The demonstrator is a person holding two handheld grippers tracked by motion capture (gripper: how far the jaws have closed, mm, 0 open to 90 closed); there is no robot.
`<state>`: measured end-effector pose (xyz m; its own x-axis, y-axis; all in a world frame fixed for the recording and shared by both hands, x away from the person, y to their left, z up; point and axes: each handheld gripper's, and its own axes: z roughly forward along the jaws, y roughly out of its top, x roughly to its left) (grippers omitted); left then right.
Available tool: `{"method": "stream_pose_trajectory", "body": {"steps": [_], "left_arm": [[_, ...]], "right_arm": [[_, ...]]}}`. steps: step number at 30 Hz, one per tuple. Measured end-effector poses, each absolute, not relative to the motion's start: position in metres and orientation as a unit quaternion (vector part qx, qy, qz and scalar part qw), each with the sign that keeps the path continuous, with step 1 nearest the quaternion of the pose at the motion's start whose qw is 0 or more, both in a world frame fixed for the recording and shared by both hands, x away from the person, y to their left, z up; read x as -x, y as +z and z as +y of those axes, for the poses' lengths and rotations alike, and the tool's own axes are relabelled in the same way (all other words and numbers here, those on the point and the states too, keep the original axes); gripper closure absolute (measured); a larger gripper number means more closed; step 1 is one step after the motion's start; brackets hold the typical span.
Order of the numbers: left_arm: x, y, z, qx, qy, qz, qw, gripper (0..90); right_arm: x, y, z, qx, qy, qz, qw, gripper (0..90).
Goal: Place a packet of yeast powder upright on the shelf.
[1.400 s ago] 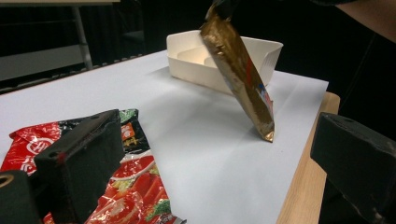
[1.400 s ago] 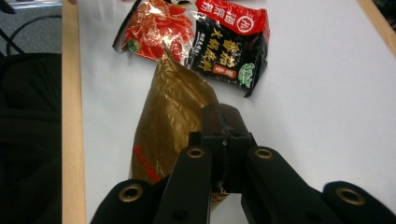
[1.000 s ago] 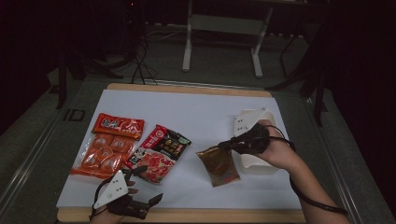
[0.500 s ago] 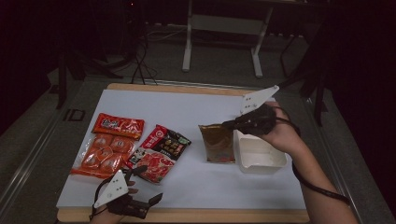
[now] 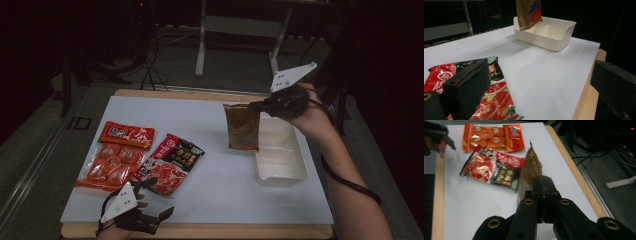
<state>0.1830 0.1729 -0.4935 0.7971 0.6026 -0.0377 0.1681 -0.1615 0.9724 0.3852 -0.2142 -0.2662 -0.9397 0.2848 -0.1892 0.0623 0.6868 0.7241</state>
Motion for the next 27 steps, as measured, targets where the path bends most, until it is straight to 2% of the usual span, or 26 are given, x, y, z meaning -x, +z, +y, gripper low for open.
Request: {"method": "stream_pose_trajectory", "body": {"steps": [11,16,23,27], "left_arm": [[-0.184,-0.495,0.172,-0.741,0.183,0.263,0.590,3.3],[-0.184,-0.496,0.172,-0.742,0.182,0.264,0.589,3.3],[-0.183,-0.496,0.172,-0.742,0.182,0.267,0.588,3.3],[-0.183,-0.496,0.172,-0.743,0.182,0.267,0.587,3.3]], "right_arm": [[-0.407,-0.249,-0.245,-0.138,0.386,0.896,0.173,90.0],[-0.420,-0.243,-0.265,-0.164,0.385,0.886,0.199,90.0],[-0.440,-0.249,-0.284,-0.179,0.382,0.879,0.222,90.0],[-0.452,-0.259,-0.294,-0.199,0.382,0.876,0.218,90.0]]}}
